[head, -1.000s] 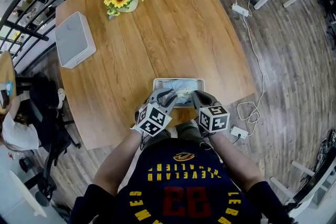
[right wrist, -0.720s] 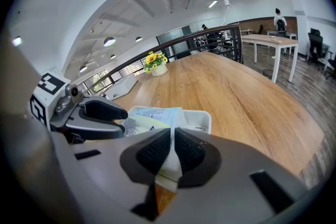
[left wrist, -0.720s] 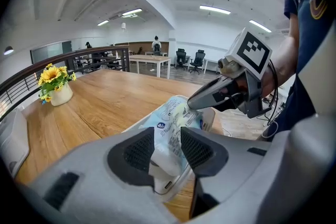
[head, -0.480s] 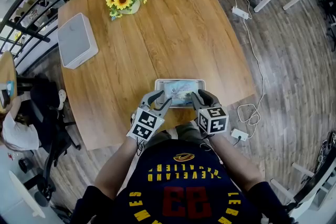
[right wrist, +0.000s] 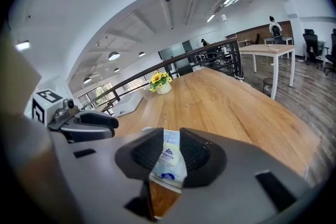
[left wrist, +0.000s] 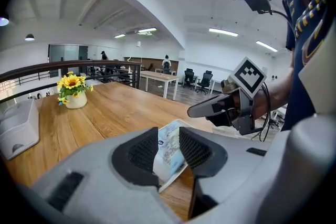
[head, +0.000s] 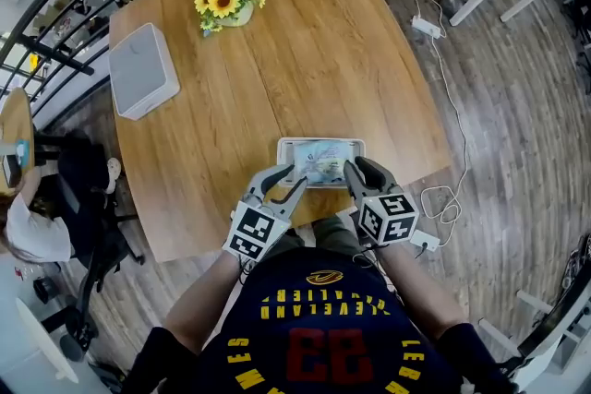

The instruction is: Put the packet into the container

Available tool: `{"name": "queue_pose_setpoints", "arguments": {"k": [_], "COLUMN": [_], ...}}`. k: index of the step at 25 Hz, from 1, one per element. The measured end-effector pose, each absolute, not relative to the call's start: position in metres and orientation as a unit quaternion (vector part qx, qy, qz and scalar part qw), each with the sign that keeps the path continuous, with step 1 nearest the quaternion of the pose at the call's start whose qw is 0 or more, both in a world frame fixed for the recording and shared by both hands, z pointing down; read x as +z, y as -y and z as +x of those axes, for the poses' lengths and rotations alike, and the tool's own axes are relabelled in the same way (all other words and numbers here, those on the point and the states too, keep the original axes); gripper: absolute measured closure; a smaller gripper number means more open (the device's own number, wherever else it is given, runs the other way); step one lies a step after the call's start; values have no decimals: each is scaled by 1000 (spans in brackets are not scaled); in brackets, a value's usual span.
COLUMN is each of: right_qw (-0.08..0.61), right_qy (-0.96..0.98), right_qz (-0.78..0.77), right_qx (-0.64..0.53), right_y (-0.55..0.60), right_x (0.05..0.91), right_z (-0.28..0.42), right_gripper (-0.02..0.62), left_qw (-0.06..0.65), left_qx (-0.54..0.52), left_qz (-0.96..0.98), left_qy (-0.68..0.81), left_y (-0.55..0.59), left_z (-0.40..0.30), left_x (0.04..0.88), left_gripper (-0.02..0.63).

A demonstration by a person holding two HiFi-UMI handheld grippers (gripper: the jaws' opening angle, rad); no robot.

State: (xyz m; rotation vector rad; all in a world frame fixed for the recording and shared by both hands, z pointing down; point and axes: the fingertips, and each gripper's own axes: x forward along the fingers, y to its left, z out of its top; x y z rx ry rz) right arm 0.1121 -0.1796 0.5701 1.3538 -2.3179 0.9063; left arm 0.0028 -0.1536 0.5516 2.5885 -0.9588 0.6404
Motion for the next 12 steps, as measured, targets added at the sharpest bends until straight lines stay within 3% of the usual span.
{"name": "queue_pose_setpoints", "arguments": {"k": [3, 5, 7, 12], "right_qw": [138, 122, 104, 90], "right_qy": [819, 827, 834, 856], "right_qz": [462, 456, 449, 431], "right_qx": [311, 307, 303, 272], "right_y": [176, 175, 175, 171], "right_x": [552, 537, 520, 476], "right_z": [107, 104, 100, 93], "right_gripper": [504, 562, 572, 578], "left_qw": [148, 141, 133, 127], "left_qx": [209, 195, 176, 129], "left_qz": [906, 909, 913, 918], "left_qy": [337, 340, 343, 352], "left_y": [152, 152, 152, 151], "left_z": [3, 5, 6, 7], "left_x": [540, 526, 509, 469], "left_gripper": [494, 494, 494, 597]}}
